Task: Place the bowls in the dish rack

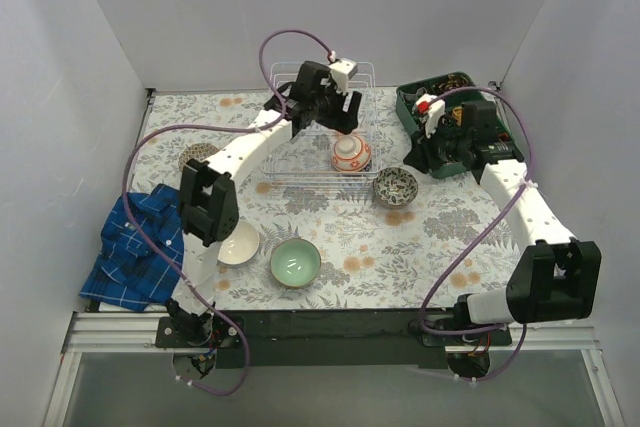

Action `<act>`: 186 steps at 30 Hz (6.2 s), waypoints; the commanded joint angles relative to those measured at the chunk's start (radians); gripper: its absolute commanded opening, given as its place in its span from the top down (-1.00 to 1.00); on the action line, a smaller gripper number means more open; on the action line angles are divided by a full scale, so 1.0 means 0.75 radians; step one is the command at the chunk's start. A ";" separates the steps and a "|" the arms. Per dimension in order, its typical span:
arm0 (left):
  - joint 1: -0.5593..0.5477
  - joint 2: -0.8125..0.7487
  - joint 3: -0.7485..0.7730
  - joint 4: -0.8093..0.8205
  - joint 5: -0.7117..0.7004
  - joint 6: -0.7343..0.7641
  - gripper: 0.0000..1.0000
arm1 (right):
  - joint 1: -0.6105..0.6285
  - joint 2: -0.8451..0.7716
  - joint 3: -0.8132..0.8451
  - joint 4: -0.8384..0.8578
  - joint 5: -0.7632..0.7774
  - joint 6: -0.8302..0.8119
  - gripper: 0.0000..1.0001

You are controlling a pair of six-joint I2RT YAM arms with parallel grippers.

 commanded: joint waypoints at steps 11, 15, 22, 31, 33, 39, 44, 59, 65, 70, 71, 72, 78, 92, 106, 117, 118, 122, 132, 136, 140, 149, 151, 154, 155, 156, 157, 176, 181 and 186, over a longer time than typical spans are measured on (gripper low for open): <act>0.607 -0.907 -0.655 -0.200 -0.132 0.134 -0.79 | 0.785 0.020 0.184 -0.296 0.024 -0.493 -0.20; 0.763 -1.081 -0.817 -0.219 -0.157 0.116 -0.82 | 1.035 0.182 0.303 -0.155 0.145 -0.434 -0.20; 1.074 -1.214 -0.933 -0.290 -0.081 0.115 -0.82 | 1.212 0.450 0.565 -0.226 0.178 -0.491 -0.17; 1.045 -1.161 -0.950 -0.219 0.042 0.093 -0.82 | 0.993 0.132 0.113 -0.204 0.421 -0.301 -0.11; 1.047 -1.141 -0.942 -0.184 0.068 0.081 -0.80 | 0.948 0.013 0.013 -0.161 0.507 -0.268 -0.10; 1.045 -1.077 -0.909 -0.178 0.138 0.048 -0.75 | 0.799 -0.090 -0.172 -0.089 0.640 -0.217 -0.09; 1.047 -1.067 -0.915 -0.162 0.199 0.054 -0.75 | 0.685 0.002 -0.180 -0.036 0.718 -0.225 -0.06; 1.037 -1.048 -0.911 -0.168 0.177 0.030 -0.75 | 0.576 0.227 -0.123 0.021 0.628 -0.328 0.05; 1.035 -1.036 -0.899 -0.166 0.177 0.024 -0.75 | 0.570 0.232 -0.139 0.038 0.648 -0.305 0.64; 1.033 -1.020 -0.860 -0.172 0.199 0.017 -0.75 | 0.570 0.150 -0.135 -0.083 0.646 -0.276 0.97; 1.031 -1.020 -0.852 -0.176 0.213 0.017 -0.75 | 0.570 0.129 -0.123 -0.111 0.646 -0.268 0.97; 1.029 -1.020 -0.840 -0.176 0.218 0.017 -0.75 | 0.570 0.113 -0.109 -0.199 0.646 -0.248 0.97; 1.009 -1.020 -0.821 -0.184 0.326 0.026 -0.75 | 0.570 0.011 0.104 -0.553 0.593 -0.164 0.97; 0.865 -0.862 -0.786 -0.213 0.387 0.007 -0.68 | 0.543 0.170 0.812 -0.611 0.111 -0.054 0.97; 0.731 -0.623 -0.408 -0.200 0.410 0.373 -0.58 | 0.312 0.648 0.797 1.029 -0.438 1.206 0.97; 0.614 -0.366 -0.220 -0.041 0.109 0.216 -0.47 | 0.426 0.847 0.871 1.056 -0.221 1.384 0.97; 0.614 -0.357 -0.214 -0.035 0.095 0.216 -0.39 | 0.437 0.863 0.881 1.060 -0.223 1.386 0.97; 0.614 -0.341 -0.260 0.043 0.080 0.199 0.08 | 0.455 0.961 0.931 1.081 -0.227 1.419 0.97; 0.571 -0.435 -0.350 -0.034 0.101 0.203 1.00 | 0.457 1.135 0.937 1.281 -0.252 1.575 0.97; 0.561 -0.463 -0.416 -0.088 0.189 0.257 1.00 | 0.465 1.180 0.931 1.330 -0.258 1.605 0.97; 0.561 -0.474 -0.447 -0.114 0.215 0.267 1.00 | 0.476 1.219 0.925 1.330 -0.254 1.615 0.97; 0.546 -0.478 -0.469 -0.162 0.279 0.312 1.00 | 0.496 1.230 0.855 1.298 -0.201 1.669 0.97; 0.536 -0.484 -0.475 -0.160 0.277 0.328 1.00 | 0.498 1.230 0.843 1.285 -0.176 1.683 0.97; 0.518 -0.494 -0.488 -0.162 0.275 0.345 1.00 | 0.500 1.242 0.839 1.279 -0.156 1.707 0.97; 0.514 -0.504 -0.494 -0.164 0.275 0.347 1.00 | 0.504 1.250 0.839 1.275 -0.147 1.714 0.97; 0.510 -0.511 -0.500 -0.168 0.271 0.347 1.00 | 0.506 1.256 0.841 1.275 -0.143 1.720 0.97; 0.501 -0.515 -0.510 -0.172 0.271 0.351 1.00 | 0.508 1.262 0.847 1.275 -0.139 1.724 0.97; 0.442 -0.519 -0.535 -0.149 0.195 0.365 1.00 | 0.482 1.150 0.667 1.222 -0.031 1.644 0.23; 0.442 -0.507 -0.543 -0.115 0.203 0.363 1.00 | 0.461 1.107 0.677 1.179 0.000 1.575 0.14; 0.442 -0.496 -0.541 -0.084 0.203 0.351 1.00 | 0.435 1.044 0.726 0.991 0.063 1.477 0.01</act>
